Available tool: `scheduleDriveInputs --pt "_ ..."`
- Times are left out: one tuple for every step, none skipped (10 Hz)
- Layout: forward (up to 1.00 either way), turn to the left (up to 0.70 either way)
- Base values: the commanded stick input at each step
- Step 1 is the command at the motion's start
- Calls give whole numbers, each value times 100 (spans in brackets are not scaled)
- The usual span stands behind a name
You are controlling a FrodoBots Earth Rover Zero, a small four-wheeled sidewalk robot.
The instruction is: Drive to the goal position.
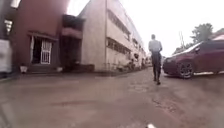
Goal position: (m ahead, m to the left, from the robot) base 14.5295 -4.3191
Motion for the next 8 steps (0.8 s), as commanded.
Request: scheduleDriveInputs --pt "70 1" --pt "70 -13" --pt "70 -29" --pt "70 -34" --pt "70 -34" --pt "70 -34" --pt "70 -34" --pt "70 -34"
